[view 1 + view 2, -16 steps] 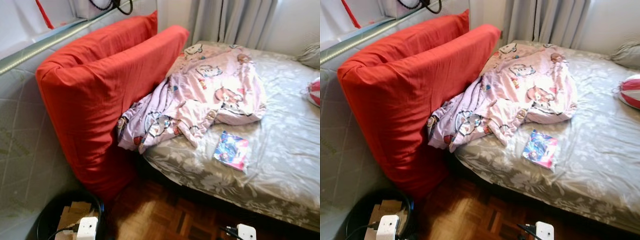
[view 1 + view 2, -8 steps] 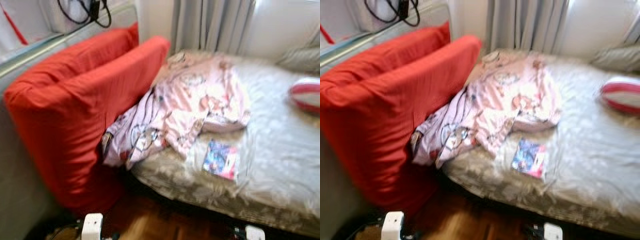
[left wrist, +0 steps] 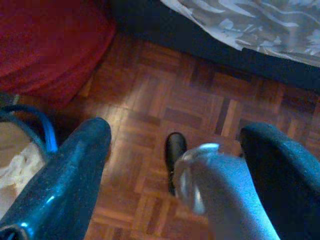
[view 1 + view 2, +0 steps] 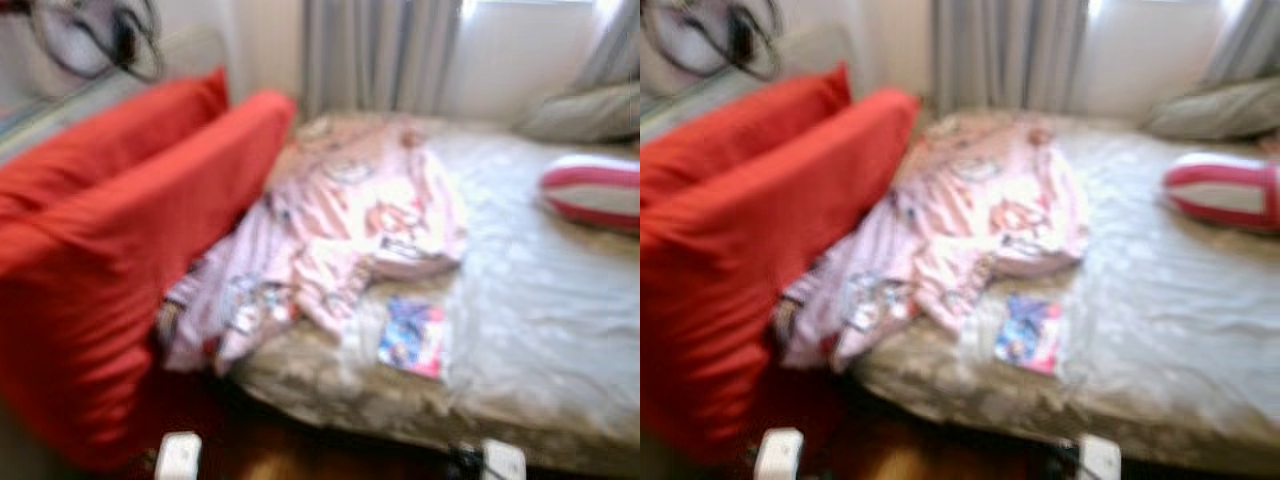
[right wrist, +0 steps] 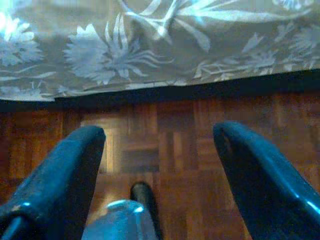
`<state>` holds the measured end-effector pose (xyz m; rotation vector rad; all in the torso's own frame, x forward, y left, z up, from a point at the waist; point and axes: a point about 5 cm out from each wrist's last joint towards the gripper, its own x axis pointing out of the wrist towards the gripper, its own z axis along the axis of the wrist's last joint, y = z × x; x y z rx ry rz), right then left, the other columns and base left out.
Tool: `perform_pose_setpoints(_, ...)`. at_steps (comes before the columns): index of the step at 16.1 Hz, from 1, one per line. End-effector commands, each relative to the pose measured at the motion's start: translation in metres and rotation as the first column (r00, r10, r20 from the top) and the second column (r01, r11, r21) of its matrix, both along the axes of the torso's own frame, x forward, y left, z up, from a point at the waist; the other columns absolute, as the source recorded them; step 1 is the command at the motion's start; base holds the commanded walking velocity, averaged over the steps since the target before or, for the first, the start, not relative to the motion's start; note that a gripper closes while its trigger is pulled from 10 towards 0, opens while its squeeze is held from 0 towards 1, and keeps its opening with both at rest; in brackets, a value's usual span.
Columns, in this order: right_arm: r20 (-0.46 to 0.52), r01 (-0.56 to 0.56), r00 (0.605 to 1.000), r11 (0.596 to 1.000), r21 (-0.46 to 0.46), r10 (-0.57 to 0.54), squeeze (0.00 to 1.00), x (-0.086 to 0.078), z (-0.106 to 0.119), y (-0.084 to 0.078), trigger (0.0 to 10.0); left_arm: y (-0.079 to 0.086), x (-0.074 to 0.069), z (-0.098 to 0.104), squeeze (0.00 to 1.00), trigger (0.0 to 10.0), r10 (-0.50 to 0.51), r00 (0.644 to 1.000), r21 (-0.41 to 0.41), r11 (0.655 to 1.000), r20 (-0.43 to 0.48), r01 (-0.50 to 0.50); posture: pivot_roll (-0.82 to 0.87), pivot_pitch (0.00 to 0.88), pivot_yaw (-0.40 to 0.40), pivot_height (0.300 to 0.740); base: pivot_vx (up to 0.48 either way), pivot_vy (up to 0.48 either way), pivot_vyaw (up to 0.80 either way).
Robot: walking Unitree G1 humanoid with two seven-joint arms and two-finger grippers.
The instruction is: Clean up the room
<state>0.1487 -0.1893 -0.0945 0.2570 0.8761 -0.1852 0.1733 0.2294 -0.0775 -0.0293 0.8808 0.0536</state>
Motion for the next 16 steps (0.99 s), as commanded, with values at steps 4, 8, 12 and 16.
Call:
perform_pose_setpoints(4,0.012,0.009,1.000,1.000,-0.002,-0.009,0.00,0.001,0.001,-0.003,10.0,-0.004,-0.004,-0.003,0.00,10.0,0.005,1.000,-0.013,1.000,-0.017,-0.005,-0.02,0.038,-0.022,0.740,0.258,0.000,0.00)
perform_pose_setpoints(8,0.023,0.008,1.000,1.000,0.002,-0.008,0.00,0.004,0.002,-0.002,10.0,-0.003,-0.004,-0.003,0.00,10.0,0.006,1.000,-0.014,1.000,-0.016,-0.007,-0.02,0.036,-0.022,0.740,0.258,0.000,0.00)
perform_pose_setpoints(12,0.058,0.006,0.998,1.000,0.005,-0.006,0.00,0.012,0.006,0.000,10.0,-0.005,0.003,0.000,0.00,10.0,0.004,1.000,-0.017,1.000,0.015,-0.004,-0.02,0.034,-0.025,0.740,0.194,0.000,0.00)
perform_pose_setpoints(16,0.289,0.014,0.957,0.999,-0.043,-0.001,0.00,0.062,0.037,-0.013,10.0,0.001,0.044,0.029,0.00,10.0,0.046,0.969,-0.051,0.998,0.242,-0.035,-0.04,0.037,-0.028,0.740,0.000,0.000,0.00)
